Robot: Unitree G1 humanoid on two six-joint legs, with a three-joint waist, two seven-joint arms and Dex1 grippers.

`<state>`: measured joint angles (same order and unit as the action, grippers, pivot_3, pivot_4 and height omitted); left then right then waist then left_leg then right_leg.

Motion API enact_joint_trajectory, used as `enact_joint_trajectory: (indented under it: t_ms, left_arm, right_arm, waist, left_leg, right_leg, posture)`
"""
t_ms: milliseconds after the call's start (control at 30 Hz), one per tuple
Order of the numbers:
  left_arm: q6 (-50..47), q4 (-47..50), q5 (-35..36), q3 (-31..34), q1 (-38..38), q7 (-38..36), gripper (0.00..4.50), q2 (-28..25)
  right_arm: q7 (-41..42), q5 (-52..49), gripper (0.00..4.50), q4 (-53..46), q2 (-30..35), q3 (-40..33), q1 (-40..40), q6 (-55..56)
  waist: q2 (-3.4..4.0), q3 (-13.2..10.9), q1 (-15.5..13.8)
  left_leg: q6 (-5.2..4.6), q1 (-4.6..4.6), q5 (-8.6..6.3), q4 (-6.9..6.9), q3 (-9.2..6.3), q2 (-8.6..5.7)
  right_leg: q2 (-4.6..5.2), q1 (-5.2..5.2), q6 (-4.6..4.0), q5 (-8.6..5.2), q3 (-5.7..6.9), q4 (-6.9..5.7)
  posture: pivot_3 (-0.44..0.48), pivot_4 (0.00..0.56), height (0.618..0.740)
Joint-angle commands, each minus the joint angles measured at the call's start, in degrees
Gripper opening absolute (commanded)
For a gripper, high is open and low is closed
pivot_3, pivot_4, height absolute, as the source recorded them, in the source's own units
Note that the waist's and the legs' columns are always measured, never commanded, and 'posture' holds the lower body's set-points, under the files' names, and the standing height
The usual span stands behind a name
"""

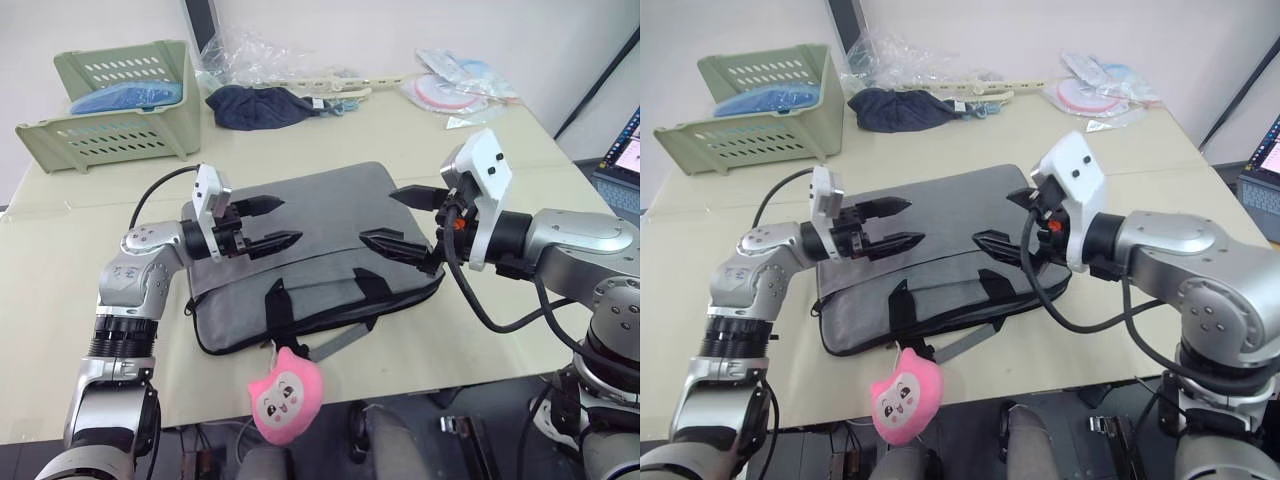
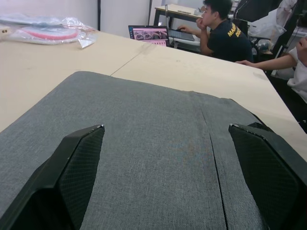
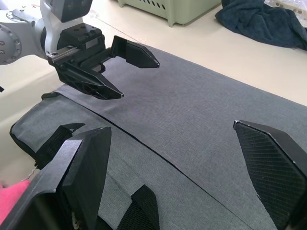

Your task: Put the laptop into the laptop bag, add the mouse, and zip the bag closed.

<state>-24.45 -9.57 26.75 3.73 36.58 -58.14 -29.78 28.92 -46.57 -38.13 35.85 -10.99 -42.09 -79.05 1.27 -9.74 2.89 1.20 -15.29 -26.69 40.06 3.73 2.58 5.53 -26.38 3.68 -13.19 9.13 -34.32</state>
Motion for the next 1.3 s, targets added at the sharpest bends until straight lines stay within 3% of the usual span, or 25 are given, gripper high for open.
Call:
enact_joint_trajectory:
  t_ms: [33,67,233,267,333,667,1000,1300]
  left_arm:
    - [0.7,1.59,1.21,0.71,0.09,-0.92,3.94,0.17]
    - [1.0,1.46,1.26,0.58,0.14,-1.33,3.66,0.28]
    - [2.27,0.54,0.82,0.2,-0.09,-2.37,1.43,1.11]
    - [2.51,0.4,0.71,0.02,-0.25,-2.65,0.81,1.27]
    - [2.71,0.19,0.73,-0.19,-0.55,-3.03,0.12,1.56]
    - [9.51,-7.93,-3.74,-3.8,-1.04,-5.42,0.04,3.92]
    - [24.16,-29.48,-10.11,-5.34,3.3,-6.75,0.04,8.35]
    - [28.79,-34.58,-12.44,-7.54,-2.43,-8.92,0.04,10.94]
  right_arm:
    - [-1.03,-0.48,4.5,-1.11,0.62,-0.14,-0.2,1.63]
    - [-1.05,-0.48,4.5,-1.06,0.65,-0.06,-0.18,1.75]
    - [-1.43,-0.4,4.5,-0.81,0.46,0.3,-0.1,2.2]
    - [-1.46,-0.46,4.5,-0.73,0.42,0.34,-0.18,2.19]
    - [-1.55,-0.54,4.5,-0.55,0.37,0.39,-0.33,2.23]
    - [-1.82,-0.73,4.5,0.06,0.71,0.78,-0.38,2.48]
    - [-1.86,-1.54,4.5,-0.4,1.65,0.22,0.61,1.53]
    - [-0.45,-6.72,4.5,-2.27,2.51,-1.36,7.56,-1.16]
  waist:
    - [0.0,0.0,-0.01]
    - [0.0,0.0,-0.03]
    - [-0.01,0.0,0.0]
    - [0.0,0.0,0.0]
    - [-0.01,0.01,-0.01]
    - [-0.03,0.02,-0.09]
    - [-0.11,0.09,-1.25]
    - [0.14,0.93,-1.51]
  left_leg:
    - [0.0,0.0,0.0,0.0,0.0,0.0]
    - [0.0,0.0,0.0,0.01,0.0,0.0]
    - [0.0,0.0,0.0,0.01,0.0,0.0]
    - [0.0,0.0,0.0,0.01,0.0,0.0]
    - [0.0,0.0,0.0,0.02,0.0,0.0]
    - [-0.01,0.0,0.0,0.03,0.01,-0.01]
    - [-0.08,0.18,0.0,0.05,0.0,-0.02]
    - [-0.16,0.43,0.01,0.01,-0.18,-0.02]
  right_leg:
    - [0.0,0.0,0.0,0.0,0.0,0.0]
    - [0.0,0.0,0.0,0.0,0.0,0.0]
    - [0.0,0.0,0.0,0.0,0.0,-0.01]
    - [0.0,0.0,0.0,0.0,0.0,-0.01]
    - [0.0,0.0,0.0,0.0,0.0,-0.02]
    - [0.01,0.07,0.0,0.0,-0.01,-0.04]
    - [0.04,0.43,0.03,0.02,-0.02,0.01]
    - [0.05,0.87,0.11,0.09,0.05,0.25]
  posture:
    - [0.0,0.15,0.74]
    - [0.0,0.15,0.74]
    - [0.0,0.15,0.74]
    - [0.0,0.15,0.74]
    - [0.0,0.15,0.74]
    - [0.0,0.15,0.74]
    - [0.0,0.15,0.74]
    - [0.0,0.15,0.74]
